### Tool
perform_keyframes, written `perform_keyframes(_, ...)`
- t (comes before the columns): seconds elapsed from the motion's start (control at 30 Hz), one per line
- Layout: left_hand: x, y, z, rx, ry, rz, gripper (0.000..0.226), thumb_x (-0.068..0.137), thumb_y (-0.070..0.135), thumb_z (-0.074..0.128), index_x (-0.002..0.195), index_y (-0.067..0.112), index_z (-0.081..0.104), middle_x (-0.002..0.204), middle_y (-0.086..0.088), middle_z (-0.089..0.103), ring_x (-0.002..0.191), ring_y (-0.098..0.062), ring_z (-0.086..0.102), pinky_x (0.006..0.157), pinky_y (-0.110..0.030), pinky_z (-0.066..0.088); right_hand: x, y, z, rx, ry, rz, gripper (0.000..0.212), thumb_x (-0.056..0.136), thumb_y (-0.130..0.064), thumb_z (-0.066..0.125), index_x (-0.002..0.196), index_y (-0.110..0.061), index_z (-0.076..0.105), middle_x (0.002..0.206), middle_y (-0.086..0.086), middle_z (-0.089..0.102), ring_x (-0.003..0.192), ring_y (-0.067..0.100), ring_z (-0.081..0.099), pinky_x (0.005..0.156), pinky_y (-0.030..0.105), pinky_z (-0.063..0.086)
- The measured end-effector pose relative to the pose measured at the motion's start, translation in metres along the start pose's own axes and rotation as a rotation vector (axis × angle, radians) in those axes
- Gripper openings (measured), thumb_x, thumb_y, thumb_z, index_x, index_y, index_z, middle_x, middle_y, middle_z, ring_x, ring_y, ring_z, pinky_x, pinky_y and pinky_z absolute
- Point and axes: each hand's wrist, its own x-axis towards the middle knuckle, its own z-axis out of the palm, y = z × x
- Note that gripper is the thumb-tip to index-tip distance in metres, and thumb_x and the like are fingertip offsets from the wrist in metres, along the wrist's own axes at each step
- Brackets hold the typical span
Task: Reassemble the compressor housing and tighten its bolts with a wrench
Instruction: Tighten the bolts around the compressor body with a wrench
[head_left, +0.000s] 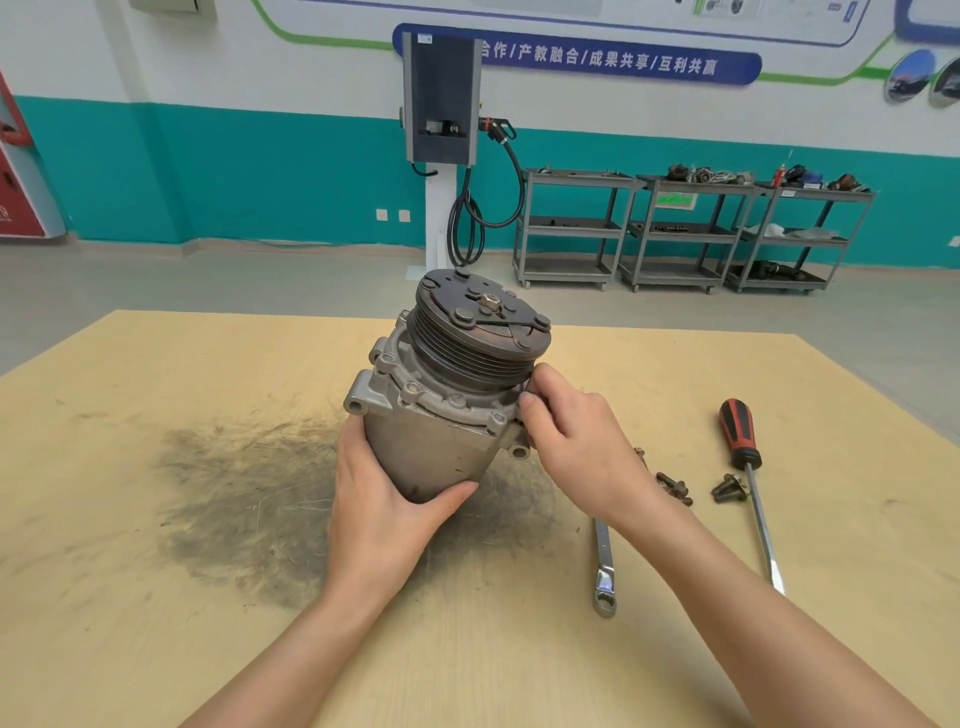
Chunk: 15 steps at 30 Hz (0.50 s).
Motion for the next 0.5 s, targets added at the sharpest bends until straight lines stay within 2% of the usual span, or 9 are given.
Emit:
perform_keyframes(0.1,0.0,0.0,0.0,0.003,0.005,0.004,0.118,0.048,0.053,0.089,0.144,0.035,0.022,0.132,0.024,0.031,0.121,0.006,0.033,0.097,-0.023,0.032,0.003,0.0,-0.013,-0.007,-0.081,0.03,0.025,0.099,-0.025,0.042,0.074,-0.029,0.041,0.06,-0.005,0.057,0.059,0.016,0.053,0.061,0.043,0.046)
perform_keyframes(0.2,0.0,0.0,-0.001,-0.004,-0.001,0.003,0.116,0.049,0.052,0.089,0.143,0.036,0.023,0.131,0.023,0.032,0.121,0.004,0.034,0.097,-0.024,0.032,0.006,0.002,-0.035,0.066,-0.156,0.064,0.028,0.094,-0.016,0.041,0.068,-0.023,0.045,0.051,-0.007,0.053,0.05,0.008,0.045,0.054,0.032,0.041)
perform_keyframes(0.27,0.0,0.0,0.0,-0.009,-0.007,0.003,0.113,0.049,0.051,0.089,0.141,0.037,0.024,0.131,0.023,0.033,0.121,0.003,0.035,0.096,-0.024,0.033,0.007,0.005,-0.048,0.087,-0.117,0.087,0.024,0.087,-0.006,0.04,0.068,-0.017,0.048,0.051,-0.004,0.054,0.05,0.01,0.044,0.053,0.031,0.04)
perform_keyframes(0.33,0.0,-0.001,0.0,-0.014,-0.011,0.003,0.114,0.05,0.05,0.09,0.142,0.034,0.025,0.132,0.022,0.034,0.121,0.003,0.036,0.095,-0.024,0.033,0.008,0.008,-0.057,0.087,-0.06,0.102,0.025,0.085,0.001,0.039,0.069,-0.015,0.051,0.052,-0.002,0.054,0.051,0.012,0.045,0.055,0.036,0.043)
perform_keyframes(0.43,0.0,-0.001,0.0,-0.018,-0.014,0.006,0.115,0.05,0.049,0.09,0.143,0.032,0.025,0.135,0.021,0.034,0.124,0.001,0.036,0.097,-0.025,0.034,0.005,0.015,-0.068,0.107,0.006,0.118,0.026,0.084,0.002,0.041,0.07,-0.015,0.054,0.053,-0.003,0.054,0.053,0.014,0.047,0.054,0.04,0.046)
perform_keyframes(0.5,0.001,-0.002,0.0,-0.026,-0.02,0.006,0.115,0.051,0.048,0.091,0.143,0.029,0.026,0.14,0.015,0.039,0.128,-0.005,0.039,0.098,-0.027,0.035,-0.001,0.023,-0.073,0.071,0.003,0.134,0.026,0.084,0.001,0.044,0.069,-0.017,0.056,0.054,-0.002,0.055,0.053,0.012,0.05,0.053,0.034,0.045)
